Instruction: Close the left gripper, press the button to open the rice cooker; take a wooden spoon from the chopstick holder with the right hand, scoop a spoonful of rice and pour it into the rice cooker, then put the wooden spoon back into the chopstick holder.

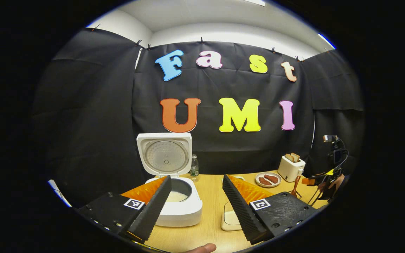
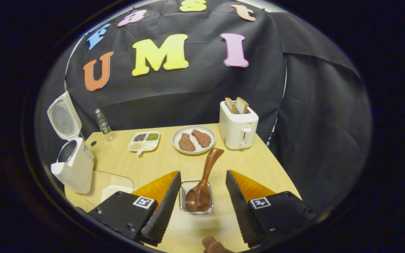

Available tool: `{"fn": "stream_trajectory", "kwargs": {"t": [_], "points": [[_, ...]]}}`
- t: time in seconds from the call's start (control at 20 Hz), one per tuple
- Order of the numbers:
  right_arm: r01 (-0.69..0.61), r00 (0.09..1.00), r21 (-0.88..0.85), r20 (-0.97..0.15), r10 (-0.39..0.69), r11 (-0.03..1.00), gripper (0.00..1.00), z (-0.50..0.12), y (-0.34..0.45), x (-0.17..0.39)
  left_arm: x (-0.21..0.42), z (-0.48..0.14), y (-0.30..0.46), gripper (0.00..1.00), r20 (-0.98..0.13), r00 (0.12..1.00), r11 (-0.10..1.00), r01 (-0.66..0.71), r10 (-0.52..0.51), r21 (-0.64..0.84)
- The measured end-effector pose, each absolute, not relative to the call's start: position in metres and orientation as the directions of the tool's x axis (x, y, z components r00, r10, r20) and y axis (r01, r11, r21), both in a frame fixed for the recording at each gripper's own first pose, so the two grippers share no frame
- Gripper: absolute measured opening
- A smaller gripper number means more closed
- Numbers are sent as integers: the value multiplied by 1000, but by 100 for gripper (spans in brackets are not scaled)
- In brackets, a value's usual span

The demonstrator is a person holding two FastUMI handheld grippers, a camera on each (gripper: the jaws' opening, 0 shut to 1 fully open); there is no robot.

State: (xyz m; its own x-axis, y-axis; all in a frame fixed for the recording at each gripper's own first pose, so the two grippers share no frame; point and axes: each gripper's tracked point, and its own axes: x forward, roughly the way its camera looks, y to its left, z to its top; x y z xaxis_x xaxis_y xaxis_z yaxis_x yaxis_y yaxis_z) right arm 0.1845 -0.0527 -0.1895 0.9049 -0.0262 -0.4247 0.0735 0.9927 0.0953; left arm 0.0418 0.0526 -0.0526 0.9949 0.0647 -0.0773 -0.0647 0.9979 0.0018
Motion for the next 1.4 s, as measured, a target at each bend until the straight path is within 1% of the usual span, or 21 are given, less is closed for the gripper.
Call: {"fn": "stream_trajectory", "kwargs": {"t": [0.1, 0.15, 0.55, 0.6, 0.65, 0.75, 1.1, 1.4], "points": [[54, 910, 118, -414, 0, 992, 84, -180, -49, 169, 50, -47, 64, 93, -86, 993, 996, -84, 85, 8], [60, 913, 119, -407, -7, 991, 86, -175, -51, 163, 55, -42, 71, 94, -86, 992, 996, -94, 94, 7], [70, 950, 112, -311, -32, 991, 85, -134, -51, 111, 103, 10, 119, 94, -36, 989, 989, -145, 144, -28], [69, 953, 97, -299, -37, 993, 86, -130, -49, 106, 110, 16, 124, 93, -28, 989, 989, -147, 147, -33], [64, 956, 88, -291, -36, 994, 89, -128, -45, 101, 118, 23, 128, 94, -19, 988, 987, -153, 152, -39], [43, 958, 92, -287, -15, 995, 90, -125, -30, 92, 132, 33, 134, 93, -7, 987, 986, -160, 160, -40], [36, 964, 82, -265, -13, 996, 90, -116, -8, 81, 198, 53, 164, 93, 36, 983, 982, -177, 180, -73], [54, 983, 72, -181, -40, 996, 93, -89, 6, 76, 259, 57, 190, 93, 89, 974, 977, -201, 206, -63]]}}
